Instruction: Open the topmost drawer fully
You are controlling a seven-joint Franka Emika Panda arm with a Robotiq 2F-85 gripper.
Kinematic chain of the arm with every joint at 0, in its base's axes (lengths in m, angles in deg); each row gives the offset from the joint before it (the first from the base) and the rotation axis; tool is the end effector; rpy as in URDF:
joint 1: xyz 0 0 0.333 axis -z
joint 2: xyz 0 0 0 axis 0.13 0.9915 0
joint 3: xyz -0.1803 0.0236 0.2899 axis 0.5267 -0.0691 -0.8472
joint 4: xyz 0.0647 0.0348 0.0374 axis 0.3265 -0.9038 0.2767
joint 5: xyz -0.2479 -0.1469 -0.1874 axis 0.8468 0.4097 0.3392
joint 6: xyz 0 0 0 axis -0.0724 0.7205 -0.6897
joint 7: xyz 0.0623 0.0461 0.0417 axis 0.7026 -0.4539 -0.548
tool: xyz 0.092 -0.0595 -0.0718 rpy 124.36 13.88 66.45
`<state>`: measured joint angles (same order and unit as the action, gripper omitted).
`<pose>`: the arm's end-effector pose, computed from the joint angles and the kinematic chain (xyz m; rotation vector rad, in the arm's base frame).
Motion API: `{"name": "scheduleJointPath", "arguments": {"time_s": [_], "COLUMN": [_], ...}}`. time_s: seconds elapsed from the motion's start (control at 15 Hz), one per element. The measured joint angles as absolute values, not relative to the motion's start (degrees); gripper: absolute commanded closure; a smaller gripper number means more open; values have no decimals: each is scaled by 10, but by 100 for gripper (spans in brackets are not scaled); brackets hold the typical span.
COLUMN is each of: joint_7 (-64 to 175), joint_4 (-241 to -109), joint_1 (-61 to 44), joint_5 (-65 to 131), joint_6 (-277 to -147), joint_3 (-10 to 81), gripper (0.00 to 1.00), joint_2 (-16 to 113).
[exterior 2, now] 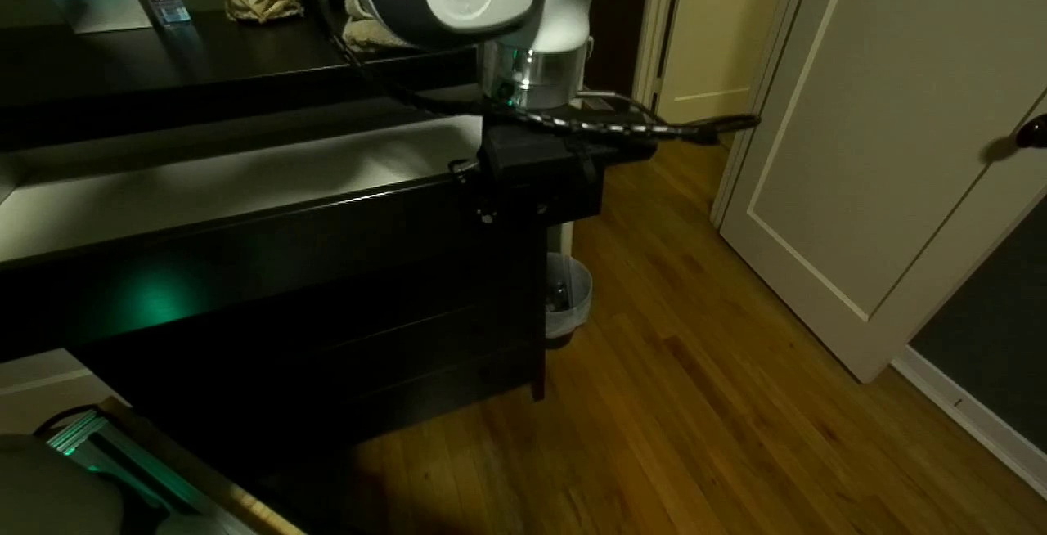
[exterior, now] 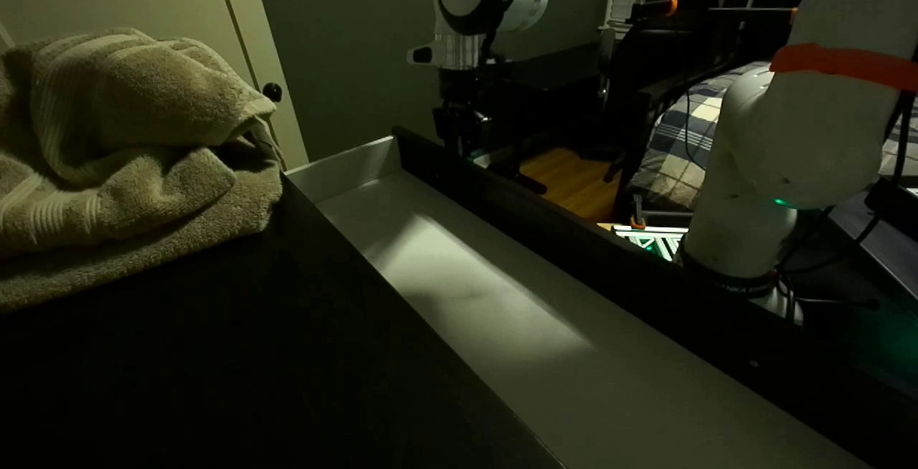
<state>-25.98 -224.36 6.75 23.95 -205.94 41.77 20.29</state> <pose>0.3696 -0.1650 0.3995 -2.7718 -1.2591 -0.1155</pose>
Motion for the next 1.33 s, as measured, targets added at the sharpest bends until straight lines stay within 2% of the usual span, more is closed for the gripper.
{"name": "scheduleJointPath", "arguments": {"time_s": [0.2, 0.27, 0.6, 1.13, 1.33], "joint_7": [-163, -143, -55, 164, 137], "joint_4": [-2219, -2210, -2172, -2158, -2157], "joint_1": [87, 85, 41, -48, -88], "joint_5": [374, 400, 359, 242, 218], "joint_6": [-1985, -1957, -1870, -1925, -1926], "joint_3": [404, 404, 404, 378, 383], "gripper": [2, 0, 0, 0, 0], "joint_2": [145, 125, 59, 41, 37]}}
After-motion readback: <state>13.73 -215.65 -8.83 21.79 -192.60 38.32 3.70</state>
